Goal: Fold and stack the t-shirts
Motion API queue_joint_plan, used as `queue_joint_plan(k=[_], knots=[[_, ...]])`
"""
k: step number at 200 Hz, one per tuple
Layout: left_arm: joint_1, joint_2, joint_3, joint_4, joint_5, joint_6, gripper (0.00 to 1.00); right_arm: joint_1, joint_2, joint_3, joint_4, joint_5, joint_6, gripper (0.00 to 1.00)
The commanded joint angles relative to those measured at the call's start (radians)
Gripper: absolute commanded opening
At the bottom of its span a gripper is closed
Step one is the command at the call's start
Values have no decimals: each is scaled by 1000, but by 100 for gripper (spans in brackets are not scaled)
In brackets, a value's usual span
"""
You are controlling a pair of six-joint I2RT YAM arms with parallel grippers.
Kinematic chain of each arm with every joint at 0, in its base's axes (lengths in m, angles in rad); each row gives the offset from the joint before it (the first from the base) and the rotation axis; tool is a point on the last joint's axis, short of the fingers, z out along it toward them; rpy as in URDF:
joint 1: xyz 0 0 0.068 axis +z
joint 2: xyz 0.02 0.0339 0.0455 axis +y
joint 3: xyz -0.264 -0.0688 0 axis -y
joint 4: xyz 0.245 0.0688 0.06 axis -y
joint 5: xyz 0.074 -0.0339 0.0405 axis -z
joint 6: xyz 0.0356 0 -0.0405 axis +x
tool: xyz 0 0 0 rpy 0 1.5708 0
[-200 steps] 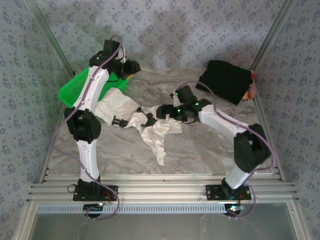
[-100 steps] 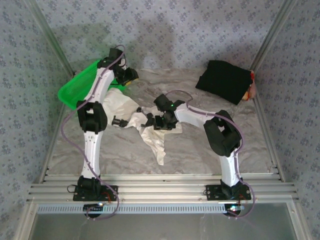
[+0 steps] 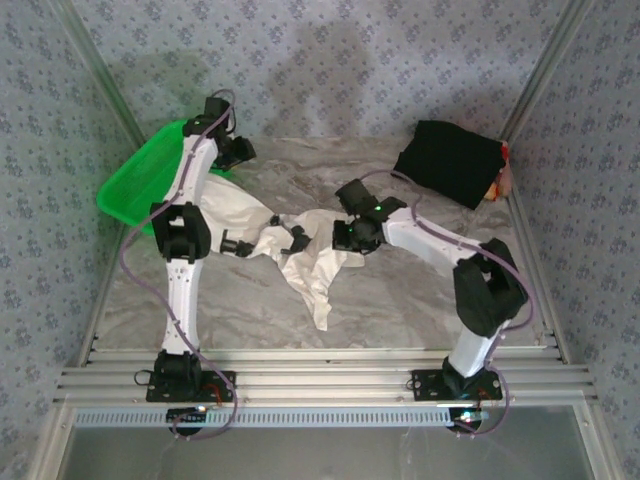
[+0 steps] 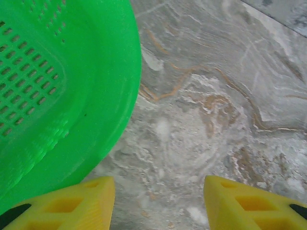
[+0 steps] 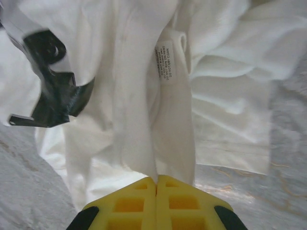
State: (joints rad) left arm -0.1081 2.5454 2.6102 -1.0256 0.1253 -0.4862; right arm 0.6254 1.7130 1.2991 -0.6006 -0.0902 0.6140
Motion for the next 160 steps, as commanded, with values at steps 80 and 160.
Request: queue_joint_plan(k=[80,160], knots=[[102,14,44,-74,-90,11,55,-164,-305,48,-28,17,-51,0],[143,-30,91,-82,-59,-11,60,-261,-445,386,94,-72,-120,0]])
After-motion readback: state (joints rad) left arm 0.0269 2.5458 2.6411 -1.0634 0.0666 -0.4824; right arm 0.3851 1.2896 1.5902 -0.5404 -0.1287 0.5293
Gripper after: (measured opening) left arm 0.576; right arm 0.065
